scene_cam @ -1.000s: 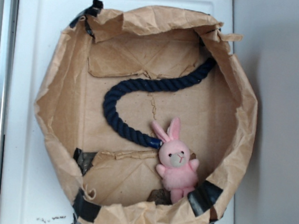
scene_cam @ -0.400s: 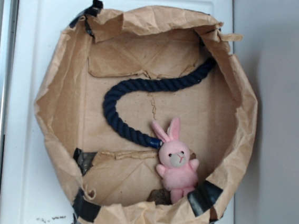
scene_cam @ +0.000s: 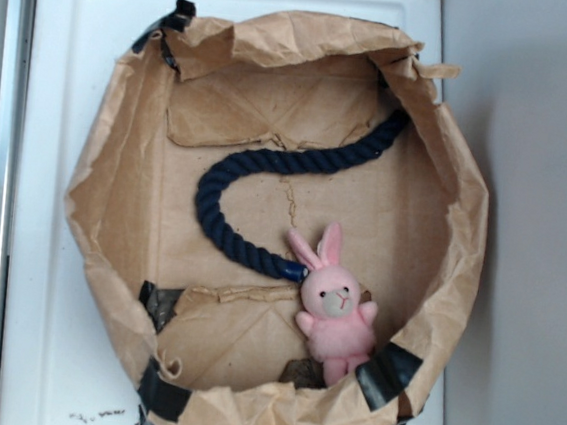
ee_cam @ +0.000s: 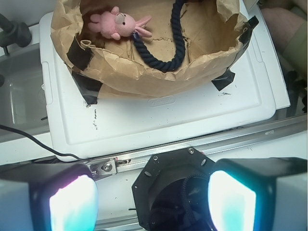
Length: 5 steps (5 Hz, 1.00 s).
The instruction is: Grab the blue rope.
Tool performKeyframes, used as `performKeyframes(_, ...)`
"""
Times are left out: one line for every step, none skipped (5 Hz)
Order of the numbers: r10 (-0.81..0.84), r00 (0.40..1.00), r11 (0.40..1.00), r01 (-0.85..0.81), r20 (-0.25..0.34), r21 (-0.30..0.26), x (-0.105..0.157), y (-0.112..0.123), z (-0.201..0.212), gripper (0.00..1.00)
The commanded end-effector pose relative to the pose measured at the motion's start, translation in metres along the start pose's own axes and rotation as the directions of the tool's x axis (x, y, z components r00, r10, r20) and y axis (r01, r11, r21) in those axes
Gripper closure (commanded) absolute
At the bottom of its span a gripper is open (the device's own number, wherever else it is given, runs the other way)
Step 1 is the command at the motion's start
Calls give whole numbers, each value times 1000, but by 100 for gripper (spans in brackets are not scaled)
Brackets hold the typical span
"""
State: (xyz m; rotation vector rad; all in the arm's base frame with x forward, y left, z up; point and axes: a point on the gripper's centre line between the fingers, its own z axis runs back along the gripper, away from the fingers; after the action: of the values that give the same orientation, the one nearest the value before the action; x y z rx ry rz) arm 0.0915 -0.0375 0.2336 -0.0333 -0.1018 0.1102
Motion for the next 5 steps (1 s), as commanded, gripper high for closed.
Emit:
performKeyframes(-8,1000,1000,8,8,-4,2,-2,3,0)
performKeyframes(40,999,999,-40,-9,-6,33,8,-5,0)
performKeyframes(75,997,997,-76,-16,-19,67,25,-8,0)
performKeyframes(57,998,998,-57,-15,-17,100,36,-16,0)
performKeyframes(-45,999,999,45,-30,-8,144,39,-35,0)
